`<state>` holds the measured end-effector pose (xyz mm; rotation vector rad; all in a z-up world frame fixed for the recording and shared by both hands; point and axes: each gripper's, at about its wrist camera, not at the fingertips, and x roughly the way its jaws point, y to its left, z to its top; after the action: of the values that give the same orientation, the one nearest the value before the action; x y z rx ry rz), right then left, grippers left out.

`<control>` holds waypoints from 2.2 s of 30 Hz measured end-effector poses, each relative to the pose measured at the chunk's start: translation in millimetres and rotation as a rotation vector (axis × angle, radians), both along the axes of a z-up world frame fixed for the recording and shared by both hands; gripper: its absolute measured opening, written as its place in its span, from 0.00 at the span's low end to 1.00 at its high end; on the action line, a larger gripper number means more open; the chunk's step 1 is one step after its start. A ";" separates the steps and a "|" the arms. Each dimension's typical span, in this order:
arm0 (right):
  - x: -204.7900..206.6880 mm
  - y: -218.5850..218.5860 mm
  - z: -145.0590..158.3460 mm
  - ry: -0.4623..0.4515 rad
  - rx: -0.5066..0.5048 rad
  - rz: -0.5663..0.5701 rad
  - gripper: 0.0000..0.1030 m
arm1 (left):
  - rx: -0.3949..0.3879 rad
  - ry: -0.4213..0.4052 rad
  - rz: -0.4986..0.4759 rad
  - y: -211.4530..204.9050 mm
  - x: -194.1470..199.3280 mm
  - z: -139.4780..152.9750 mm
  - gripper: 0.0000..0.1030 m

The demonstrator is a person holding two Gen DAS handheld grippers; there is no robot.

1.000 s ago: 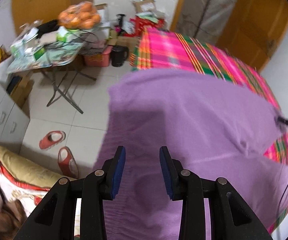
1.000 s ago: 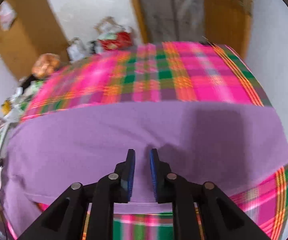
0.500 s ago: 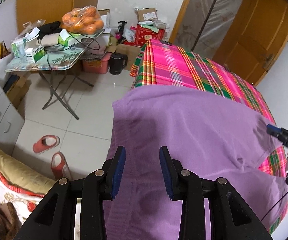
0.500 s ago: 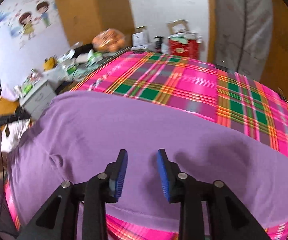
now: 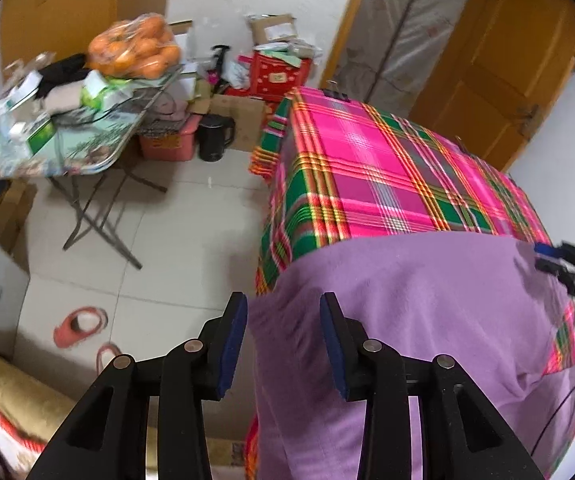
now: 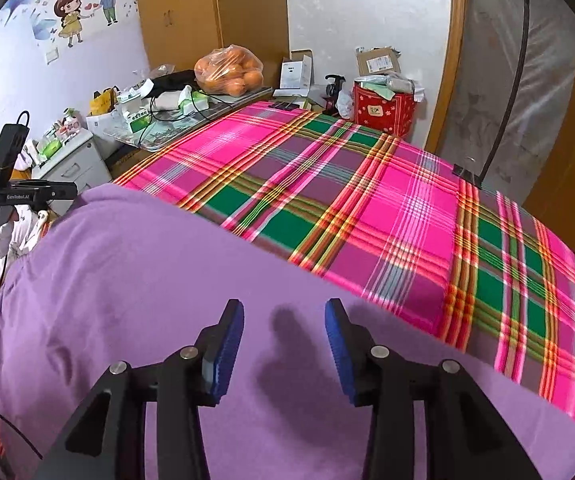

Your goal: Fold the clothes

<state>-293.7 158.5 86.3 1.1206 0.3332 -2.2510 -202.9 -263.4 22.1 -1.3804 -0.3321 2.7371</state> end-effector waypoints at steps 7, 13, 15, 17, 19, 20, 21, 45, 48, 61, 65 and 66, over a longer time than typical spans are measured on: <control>-30.7 -10.8 -19.0 -0.019 0.031 0.057 0.45 | -0.050 0.037 -0.124 6.9 -22.2 -3.5 0.39; -47.6 -14.6 -30.4 -0.031 0.045 0.076 0.46 | -0.022 0.065 -0.210 8.2 -32.7 -4.9 0.39; -51.6 -13.9 -33.1 -0.040 0.043 0.085 0.47 | -0.007 0.079 -0.250 7.0 -30.1 -1.2 0.39; -55.1 -13.9 -35.9 -0.042 0.036 0.095 0.51 | -0.005 0.074 -0.263 6.0 -31.1 -1.8 0.39; -59.5 -13.4 -36.8 -0.046 0.025 0.094 0.52 | -0.005 0.057 -0.265 5.3 -33.6 -6.2 0.39; -60.7 -13.3 -37.1 -0.045 0.023 0.095 0.52 | -0.004 0.047 -0.265 4.9 -34.9 -9.5 0.39; -61.8 -13.2 -37.4 -0.044 0.021 0.096 0.52 | 0.004 0.036 -0.268 4.5 -35.5 -13.8 0.39; -20.9 -20.7 12.7 0.065 0.078 0.108 0.02 | 0.000 0.160 -0.234 20.8 -2.5 32.9 0.05; -1.9 -13.4 32.6 0.098 0.063 0.105 0.02 | 0.003 0.208 -0.241 22.7 14.1 54.6 0.05; 137.9 26.8 87.9 0.187 -0.027 0.076 0.02 | -0.032 0.329 -0.359 55.0 134.3 111.3 0.05; 184.6 39.1 70.9 0.121 -0.070 0.044 0.00 | -0.053 0.279 -0.424 75.5 177.4 99.6 0.05; 195.2 40.8 61.3 0.094 -0.071 0.031 0.00 | -0.064 0.249 -0.434 80.6 182.8 93.0 0.05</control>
<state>-98.5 199.2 147.6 0.9692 0.3035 -2.2742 -20.1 -182.8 115.1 -0.9644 0.0646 2.5234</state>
